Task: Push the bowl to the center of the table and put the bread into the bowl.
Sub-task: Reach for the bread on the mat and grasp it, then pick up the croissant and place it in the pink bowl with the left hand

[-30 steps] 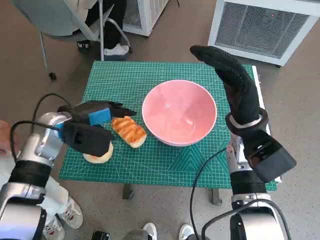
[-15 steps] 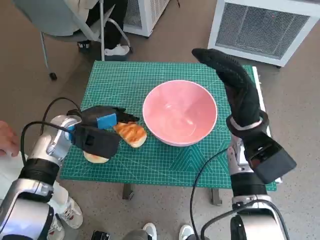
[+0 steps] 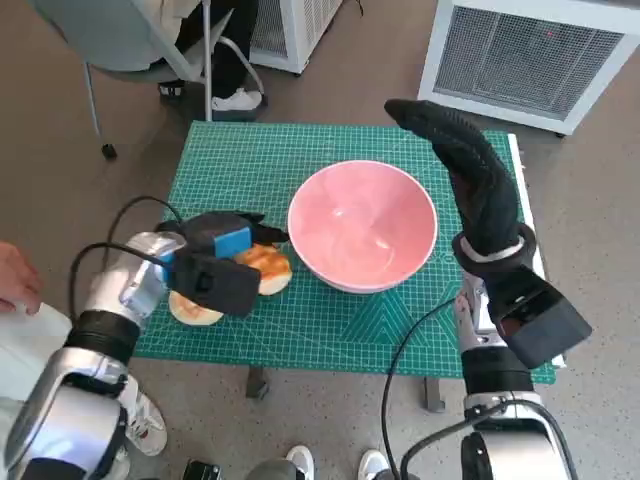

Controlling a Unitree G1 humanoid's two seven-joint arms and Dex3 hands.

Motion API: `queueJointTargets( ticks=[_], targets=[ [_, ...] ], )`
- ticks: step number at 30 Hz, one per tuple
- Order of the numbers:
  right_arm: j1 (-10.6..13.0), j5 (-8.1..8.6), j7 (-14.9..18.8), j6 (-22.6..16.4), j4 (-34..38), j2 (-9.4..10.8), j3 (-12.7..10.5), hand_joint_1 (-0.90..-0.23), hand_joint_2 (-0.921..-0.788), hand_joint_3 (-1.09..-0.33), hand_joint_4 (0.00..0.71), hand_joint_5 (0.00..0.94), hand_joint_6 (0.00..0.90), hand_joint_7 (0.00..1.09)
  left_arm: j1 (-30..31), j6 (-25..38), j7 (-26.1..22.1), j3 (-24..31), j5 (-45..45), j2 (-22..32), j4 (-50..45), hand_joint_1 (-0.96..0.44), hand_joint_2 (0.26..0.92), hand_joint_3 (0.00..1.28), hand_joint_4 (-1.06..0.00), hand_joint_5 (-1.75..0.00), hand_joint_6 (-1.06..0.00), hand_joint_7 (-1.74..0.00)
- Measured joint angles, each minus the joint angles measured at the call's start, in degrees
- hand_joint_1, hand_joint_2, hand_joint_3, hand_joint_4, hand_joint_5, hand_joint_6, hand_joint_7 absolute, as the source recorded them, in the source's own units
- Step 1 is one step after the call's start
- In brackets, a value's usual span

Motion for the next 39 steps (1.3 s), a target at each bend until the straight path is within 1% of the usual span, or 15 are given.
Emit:
queueJointTargets(
  ticks=[1, 2, 3, 4, 5, 6, 8, 9, 12, 17, 22, 25, 29, 33, 39],
  targets=[
    [0.1, -0.02, 0.0, 0.0, 0.0, 0.0, 0.0, -0.576, -0.921, -0.794, 0.311, 0.043, -0.001, 0.78, -0.2, -0.1, 0.2, -0.1, 0.0, -0.1, 0.5, -0.10, 0.912, 0.06, -0.52, -0.08, -0.62, -0.10],
    [0.2, -0.02, 0.0, 0.0, -0.1, 0.0, 0.0, -0.575, -0.921, -0.794, 0.311, 0.044, -0.001, 0.78, -0.5, -0.2, 0.6, -0.2, 0.0, -0.3, 1.1, -0.10, 0.914, 0.06, -0.54, -0.09, -0.64, -0.11],
    [0.3, -0.02, 0.0, 0.0, -0.1, 0.0, 0.0, -0.575, -0.921, -0.796, 0.311, 0.044, -0.001, 0.77, -0.7, -0.3, 1.0, -0.3, 0.1, -0.5, 1.7, -0.19, 0.917, 0.13, -0.61, -0.13, -0.58, -0.58],
    [0.4, -0.02, 0.0, 0.0, -0.2, 0.0, 0.1, -0.575, -0.921, -0.796, 0.310, 0.044, -0.001, 0.77, -0.9, -0.4, 1.4, -0.5, 0.1, -0.6, 2.2, -0.22, 0.917, 0.15, -0.64, -0.14, -0.56, -0.76],
    [0.4, -0.03, 0.0, 0.0, -0.3, 0.0, 0.1, -0.576, -0.921, -0.797, 0.310, 0.044, -0.001, 0.77, -1.0, -0.6, 1.8, -0.5, 0.1, -0.7, 2.7, -0.14, 0.919, 0.17, -0.61, -0.56, -0.53, -0.96],
    [0.5, -0.03, 0.0, 0.0, -0.4, 0.0, 0.1, -0.576, -0.921, -0.799, 0.309, 0.045, -0.001, 0.77, -1.2, -0.8, 2.2, -0.5, 0.1, -0.8, 3.1, -0.09, 0.919, 0.18, -0.58, -0.83, -0.50, -1.10],
    [0.7, -0.03, 0.0, 0.0, -0.6, 0.0, 0.1, -0.578, -0.921, -0.801, 0.308, 0.046, -0.001, 0.77, -1.4, -1.3, 2.9, -0.6, 0.1, -0.7, 3.8, -0.05, 0.920, 0.17, -0.60, -1.05, -0.51, -1.17],
    [0.8, -0.03, 0.0, 0.0, -0.7, 0.0, 0.1, -0.579, -0.921, -0.802, 0.308, 0.046, -0.001, 0.77, -1.5, -1.5, 3.2, -0.6, 0.1, -0.7, 4.1, -0.03, 0.920, 0.15, -0.61, -1.14, -0.53, -1.17],
    [0.9, -0.01, 0.0, -0.1, -0.9, 0.0, 0.1, -0.580, -0.921, -0.803, 0.307, 0.047, -0.001, 0.76, -1.6, -2.1, 3.2, -0.3, -0.3, -0.2, 4.1, -0.01, 0.920, 0.13, -0.63, -1.24, -0.56, -1.15],
    [1.0, -0.02, 0.0, -0.2, -0.9, -0.2, 0.0, -0.581, -0.921, -0.803, 0.307, 0.050, -0.001, 0.76, -1.6, -3.2, 0.7, 0.9, -1.4, 1.3, 3.6, 0.00, 0.920, 0.12, -0.62, -1.30, -0.60, -1.12],
    [1.1, -0.05, -0.3, -0.5, -0.9, -0.5, -0.1, -0.581, -0.921, -0.803, 0.306, 0.052, -0.001, 0.76, -1.6, -3.1, -3.9, 4.2, -5.3, 3.5, 0.6, 0.00, 0.921, 0.11, -0.61, -1.33, -0.63, -1.07],
    [1.1, -0.09, -0.5, -0.6, -0.9, -0.5, -0.1, -0.581, -0.921, -0.802, 0.306, 0.054, -0.001, 0.76, -1.6, -2.7, -6.1, 7.1, -8.4, 5.3, -2.9, 0.00, 0.920, 0.10, -0.62, -1.34, -0.64, -1.05],
    [1.2, -0.08, -0.6, -0.6, -0.9, -0.6, -0.1, -0.581, -0.921, -0.801, 0.306, 0.056, -0.001, 0.75, -1.4, -1.6, -8.0, 12.2, -13.7, 7.6, -10.0, 0.00, 0.919, 0.09, -0.63, -1.28, -0.65, -1.09],
    [1.2, -0.07, -0.7, -0.6, -0.9, -0.6, -0.1, -0.581, -0.921, -0.801, 0.305, 0.058, -0.001, 0.75, -1.4, -0.9, -7.9, 16.8, -18.0, 9.2, -17.9, 0.00, 0.920, 0.07, -0.67, -1.16, -0.65, -1.18],
    [1.2, 0.01, -0.7, -0.7, -0.8, -0.6, -0.1, -0.582, -0.921, -0.800, 0.304, 0.061, -0.001, 0.75, -1.4, -1.0, -6.3, 20.4, -21.3, 9.3, -25.9, 0.00, 0.920, 0.06, -0.68, -1.11, -0.64, -1.22]
  ],
)
